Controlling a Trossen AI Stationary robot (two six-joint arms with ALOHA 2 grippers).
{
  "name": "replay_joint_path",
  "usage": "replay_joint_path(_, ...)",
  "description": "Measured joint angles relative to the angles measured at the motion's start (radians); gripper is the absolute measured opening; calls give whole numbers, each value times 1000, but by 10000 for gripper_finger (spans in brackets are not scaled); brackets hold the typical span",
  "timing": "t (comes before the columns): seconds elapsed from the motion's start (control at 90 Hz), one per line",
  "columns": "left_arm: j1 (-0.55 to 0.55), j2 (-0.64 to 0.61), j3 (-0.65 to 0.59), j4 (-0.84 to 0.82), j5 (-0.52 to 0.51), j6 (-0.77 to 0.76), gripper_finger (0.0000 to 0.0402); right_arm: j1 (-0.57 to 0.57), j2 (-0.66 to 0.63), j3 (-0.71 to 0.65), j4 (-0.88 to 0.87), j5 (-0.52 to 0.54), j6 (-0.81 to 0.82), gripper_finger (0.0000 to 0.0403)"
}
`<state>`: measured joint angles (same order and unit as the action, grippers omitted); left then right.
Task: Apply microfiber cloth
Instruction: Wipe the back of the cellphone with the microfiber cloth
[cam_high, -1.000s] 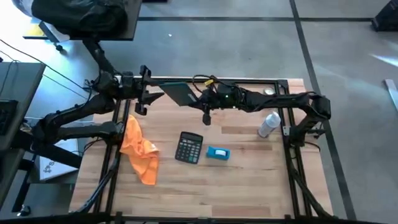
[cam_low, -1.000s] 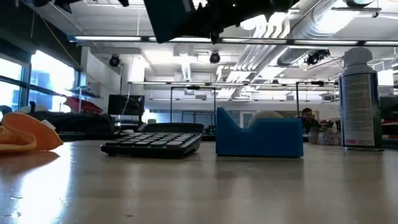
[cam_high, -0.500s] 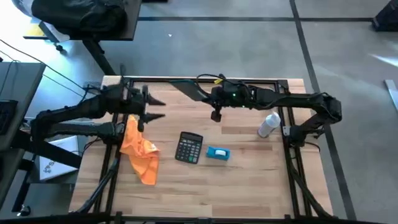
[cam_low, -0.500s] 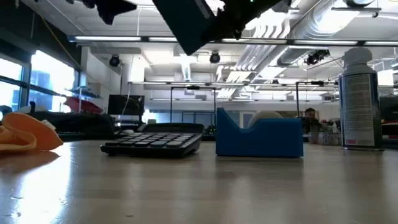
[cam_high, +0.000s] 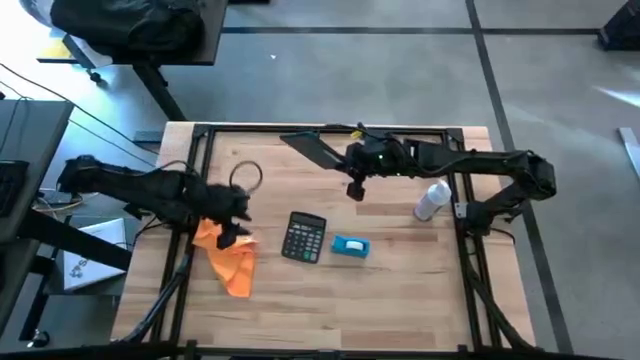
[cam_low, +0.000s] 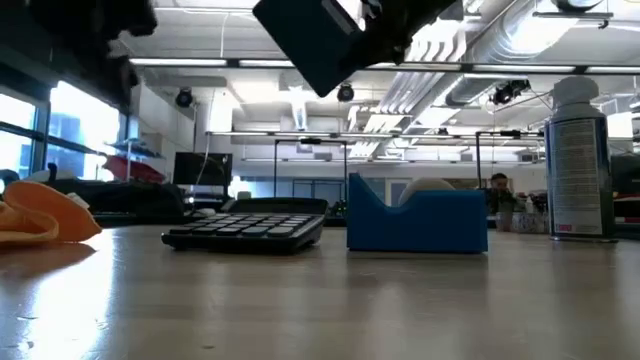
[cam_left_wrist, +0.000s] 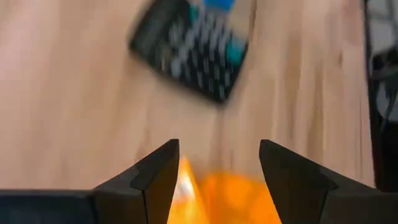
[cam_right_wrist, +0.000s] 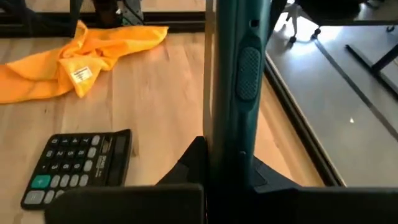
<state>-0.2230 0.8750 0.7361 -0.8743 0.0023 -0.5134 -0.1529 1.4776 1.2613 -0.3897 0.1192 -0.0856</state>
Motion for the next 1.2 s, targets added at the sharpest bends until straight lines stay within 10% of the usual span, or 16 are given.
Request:
replay_joint_path(0.456,-195,310,-2,-314,-43,-263,199,18,15,0,-6,-4,-26,0)
replay_joint_path(0.989,-213,356,-249,57,-94,-293,162,74,15,0,-55,0,-20,0)
replay_joint_path(1.2,-217,338,-252,115,-234,-263,56,85,15,0,-58,22,-11,0)
